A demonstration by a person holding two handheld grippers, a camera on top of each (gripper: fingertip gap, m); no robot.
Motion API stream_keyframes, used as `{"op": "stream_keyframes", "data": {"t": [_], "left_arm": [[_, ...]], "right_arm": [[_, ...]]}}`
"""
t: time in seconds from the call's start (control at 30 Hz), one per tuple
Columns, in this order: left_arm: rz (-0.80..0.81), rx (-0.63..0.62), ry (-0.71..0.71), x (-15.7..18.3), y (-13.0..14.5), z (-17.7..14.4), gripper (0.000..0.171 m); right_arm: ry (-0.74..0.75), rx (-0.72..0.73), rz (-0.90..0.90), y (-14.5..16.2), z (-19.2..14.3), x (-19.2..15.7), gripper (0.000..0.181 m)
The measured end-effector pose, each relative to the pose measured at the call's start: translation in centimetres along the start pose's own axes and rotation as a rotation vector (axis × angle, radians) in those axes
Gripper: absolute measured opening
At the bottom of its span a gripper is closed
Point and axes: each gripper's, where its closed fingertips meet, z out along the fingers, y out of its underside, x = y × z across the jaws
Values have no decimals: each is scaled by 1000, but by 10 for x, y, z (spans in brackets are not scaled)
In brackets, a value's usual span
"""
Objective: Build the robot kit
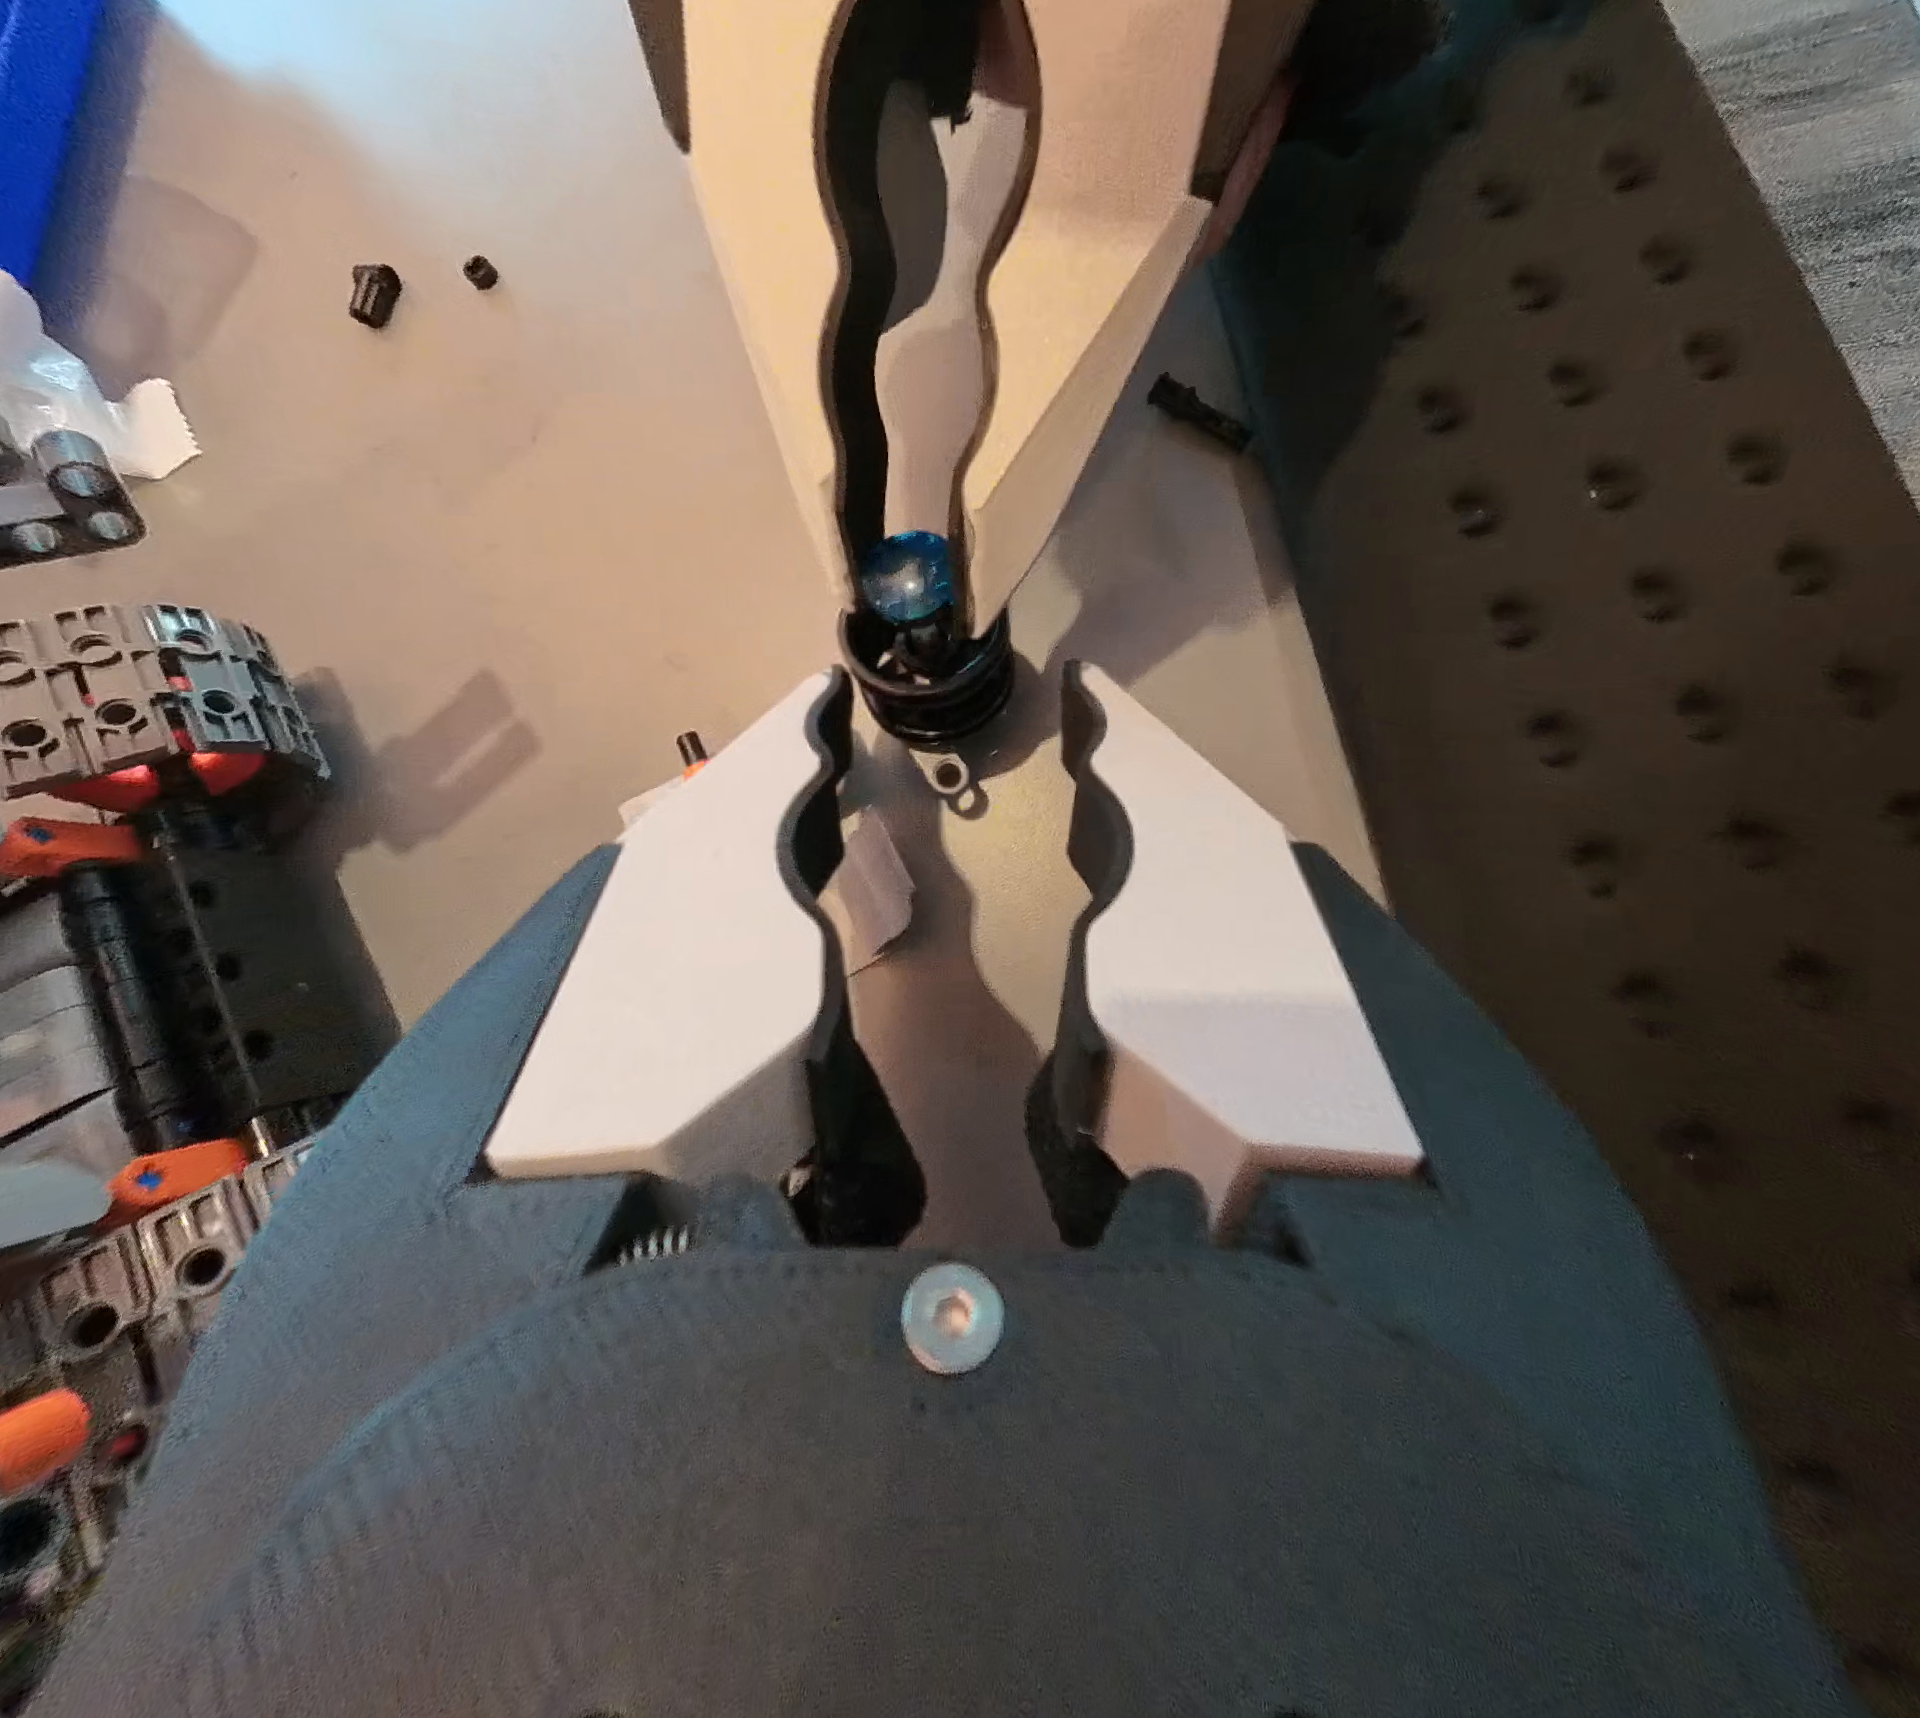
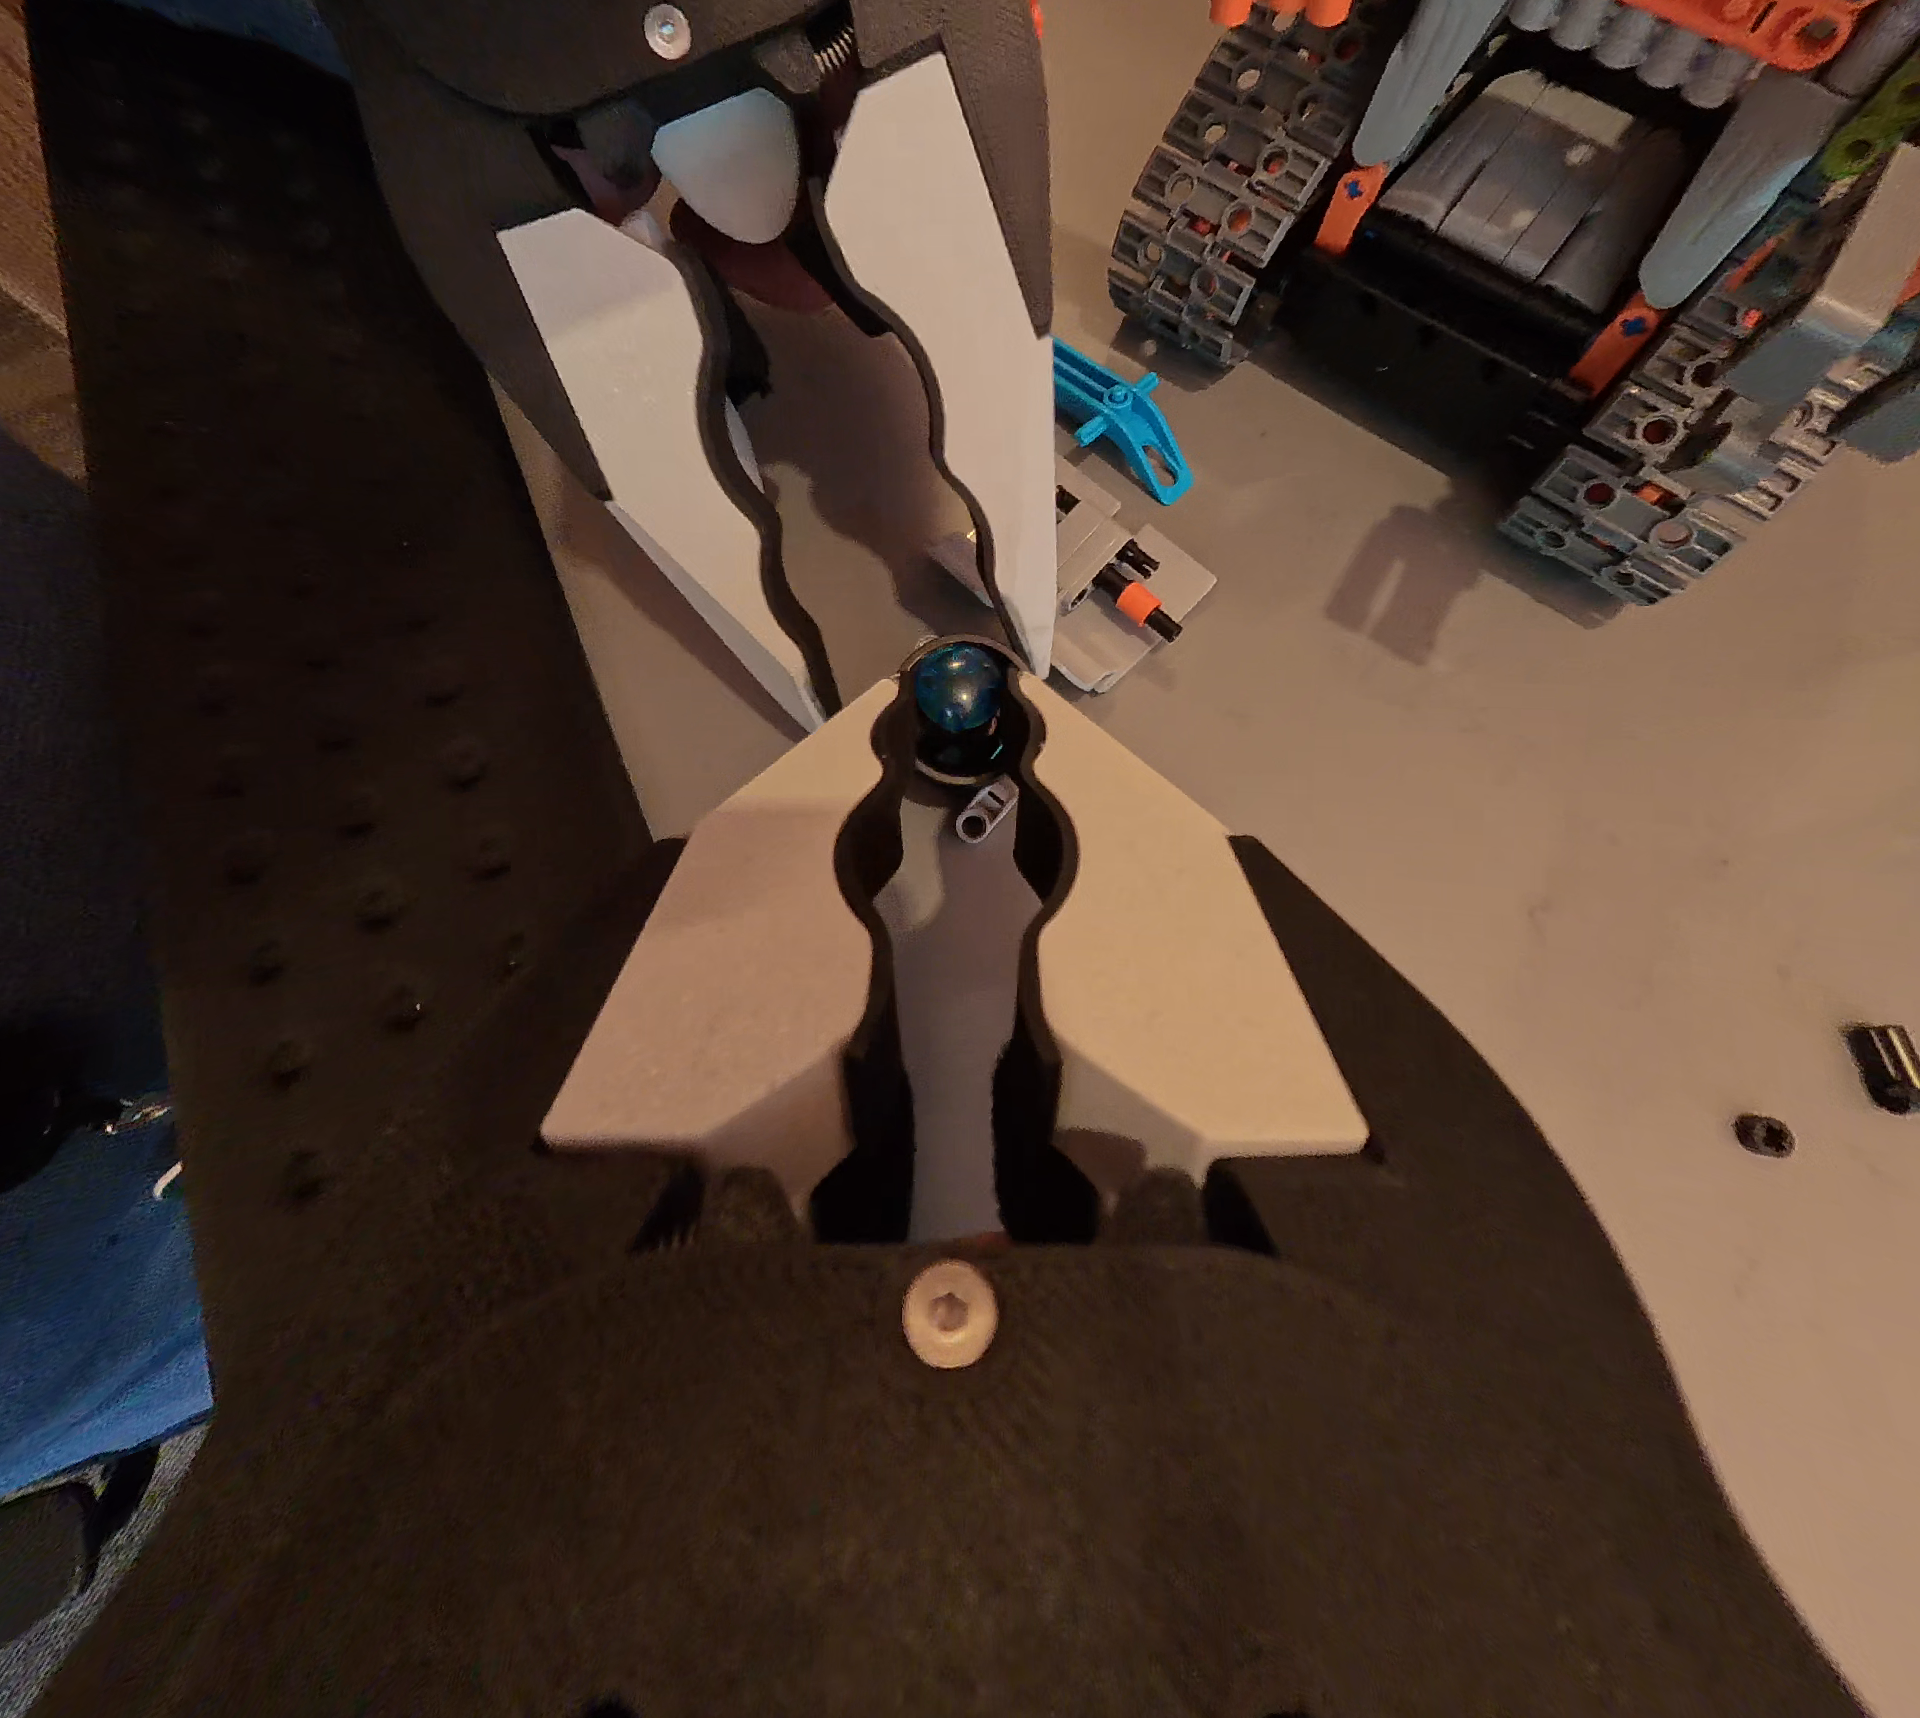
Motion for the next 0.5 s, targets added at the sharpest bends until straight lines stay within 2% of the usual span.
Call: {"op": "stream_keyframes", "data": {"t": [0.17,0.33,0.5], "left_arm": [[-21,4,19,0,4,6,28],[-17,21,19,-1,3,7,28],[-32,33,28,-1,3,7,28]], "right_arm": [[-14,-62,-20,4,4,-1,13],[-9,-125,-74,7,1,0,13],[-13,-101,-70,6,2,-1,13]]}}
